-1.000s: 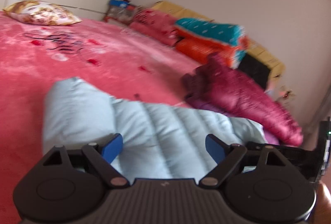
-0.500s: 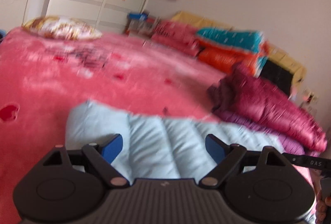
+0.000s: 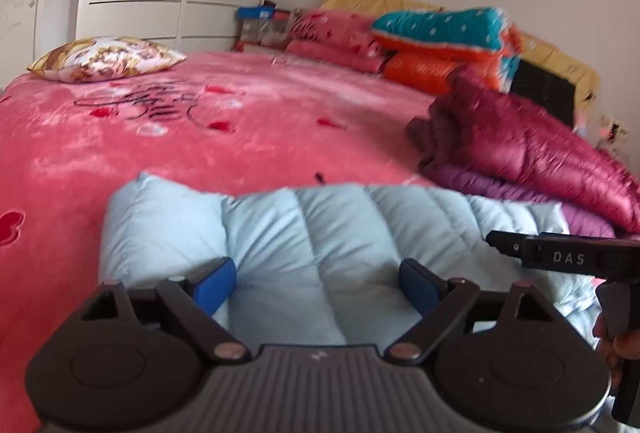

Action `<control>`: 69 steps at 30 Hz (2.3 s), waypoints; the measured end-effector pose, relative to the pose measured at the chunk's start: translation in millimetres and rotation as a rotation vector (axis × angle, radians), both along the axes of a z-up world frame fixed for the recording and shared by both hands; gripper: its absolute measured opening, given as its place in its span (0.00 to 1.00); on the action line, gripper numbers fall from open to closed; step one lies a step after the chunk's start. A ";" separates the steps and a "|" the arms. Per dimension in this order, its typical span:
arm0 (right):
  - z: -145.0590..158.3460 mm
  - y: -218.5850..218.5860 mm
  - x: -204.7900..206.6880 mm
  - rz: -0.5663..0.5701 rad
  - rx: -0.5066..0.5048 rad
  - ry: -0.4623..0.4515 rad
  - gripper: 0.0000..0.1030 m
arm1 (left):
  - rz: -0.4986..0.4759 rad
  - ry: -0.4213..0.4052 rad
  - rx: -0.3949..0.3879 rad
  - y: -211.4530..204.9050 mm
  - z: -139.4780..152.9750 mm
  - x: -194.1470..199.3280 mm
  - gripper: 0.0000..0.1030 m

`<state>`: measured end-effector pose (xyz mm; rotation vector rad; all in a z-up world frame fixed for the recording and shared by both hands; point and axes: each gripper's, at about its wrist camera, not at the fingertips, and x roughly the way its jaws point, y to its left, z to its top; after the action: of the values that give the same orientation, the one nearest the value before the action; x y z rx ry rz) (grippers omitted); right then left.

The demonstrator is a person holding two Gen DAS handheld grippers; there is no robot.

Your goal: Fold large clothes

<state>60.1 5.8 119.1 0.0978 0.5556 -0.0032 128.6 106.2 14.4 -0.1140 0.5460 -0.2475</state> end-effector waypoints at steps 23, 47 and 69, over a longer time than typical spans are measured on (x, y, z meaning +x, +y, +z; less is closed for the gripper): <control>-58.5 13.6 1.0 -0.002 -0.091 0.018 1.00 | -0.014 0.000 0.112 -20.6 -32.9 15.0 0.99; -39.9 -12.9 -174.3 -0.079 0.008 0.209 1.00 | -0.234 0.140 0.083 -42.0 -9.1 -135.2 0.96; -34.5 -20.7 -323.6 0.072 -0.027 0.300 1.00 | -0.296 0.191 0.155 -21.5 1.4 -255.1 0.96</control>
<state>-263.5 -15.0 84.6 0.0508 0.8587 0.0452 -126.5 84.7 15.7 0.0961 0.7707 -0.4843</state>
